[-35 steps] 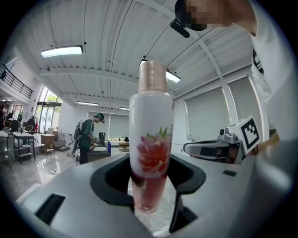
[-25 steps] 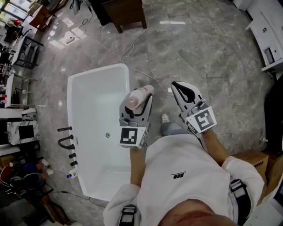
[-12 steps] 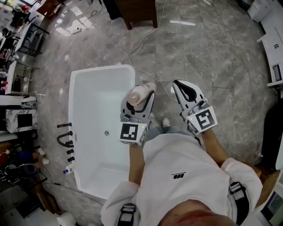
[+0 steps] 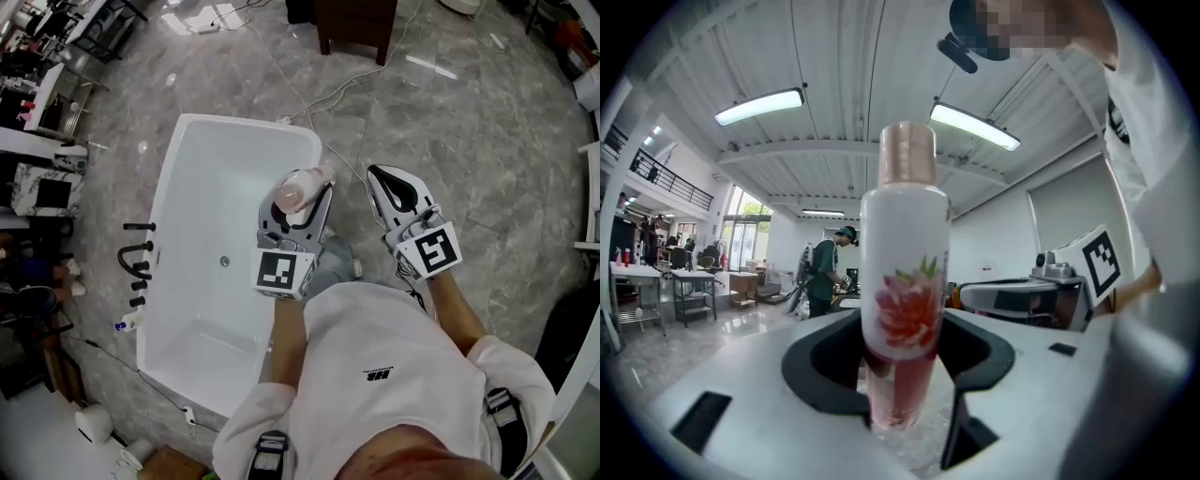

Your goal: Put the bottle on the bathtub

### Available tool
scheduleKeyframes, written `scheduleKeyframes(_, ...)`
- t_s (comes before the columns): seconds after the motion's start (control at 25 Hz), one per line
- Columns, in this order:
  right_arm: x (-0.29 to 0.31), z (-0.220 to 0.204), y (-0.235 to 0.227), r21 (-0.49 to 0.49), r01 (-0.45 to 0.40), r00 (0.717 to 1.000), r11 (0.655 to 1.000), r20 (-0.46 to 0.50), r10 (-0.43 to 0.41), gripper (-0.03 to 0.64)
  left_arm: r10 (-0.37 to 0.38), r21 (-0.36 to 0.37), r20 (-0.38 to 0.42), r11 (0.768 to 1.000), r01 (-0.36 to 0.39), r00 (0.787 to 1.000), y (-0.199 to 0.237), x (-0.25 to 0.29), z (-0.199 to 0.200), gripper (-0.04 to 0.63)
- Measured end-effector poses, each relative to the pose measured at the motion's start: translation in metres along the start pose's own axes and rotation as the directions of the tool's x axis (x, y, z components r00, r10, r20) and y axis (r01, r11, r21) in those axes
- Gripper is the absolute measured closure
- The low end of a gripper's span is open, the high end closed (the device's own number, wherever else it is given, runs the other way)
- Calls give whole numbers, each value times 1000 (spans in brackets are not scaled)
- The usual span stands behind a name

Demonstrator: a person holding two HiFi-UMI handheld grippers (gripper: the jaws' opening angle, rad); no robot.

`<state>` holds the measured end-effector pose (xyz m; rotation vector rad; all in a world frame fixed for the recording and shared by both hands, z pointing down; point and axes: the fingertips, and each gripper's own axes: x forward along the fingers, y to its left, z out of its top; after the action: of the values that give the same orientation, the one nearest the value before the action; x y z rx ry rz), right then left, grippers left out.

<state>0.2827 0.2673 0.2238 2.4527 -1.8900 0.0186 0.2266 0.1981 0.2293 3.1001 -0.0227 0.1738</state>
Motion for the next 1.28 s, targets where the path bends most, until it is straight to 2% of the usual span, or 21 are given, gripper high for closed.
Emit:
scheduleKeyframes(0.24, 80, 1, 27, -27, -158, 987, 987, -1, 158, 621, 137, -33, -3, 990, -137, 991, 71, -6, -10, 371)
scheduleKeyframes(0.56, 192, 6, 66, -40, -325, 946, 945, -7, 325, 621, 313, -79, -19, 946, -313, 950, 179, -23, -19, 371)
scheduleKeyframes(0.92, 290, 10, 115, -61, -464, 886, 884, -23, 464, 621, 460, -90, -15, 884, -459, 888, 283, -46, -21, 371)
scheduleKeyframes(1.28, 352, 1, 174, -61, -610, 793, 790, -42, 608, 621, 609, -94, -14, 789, -607, 793, 358, -89, -30, 371)
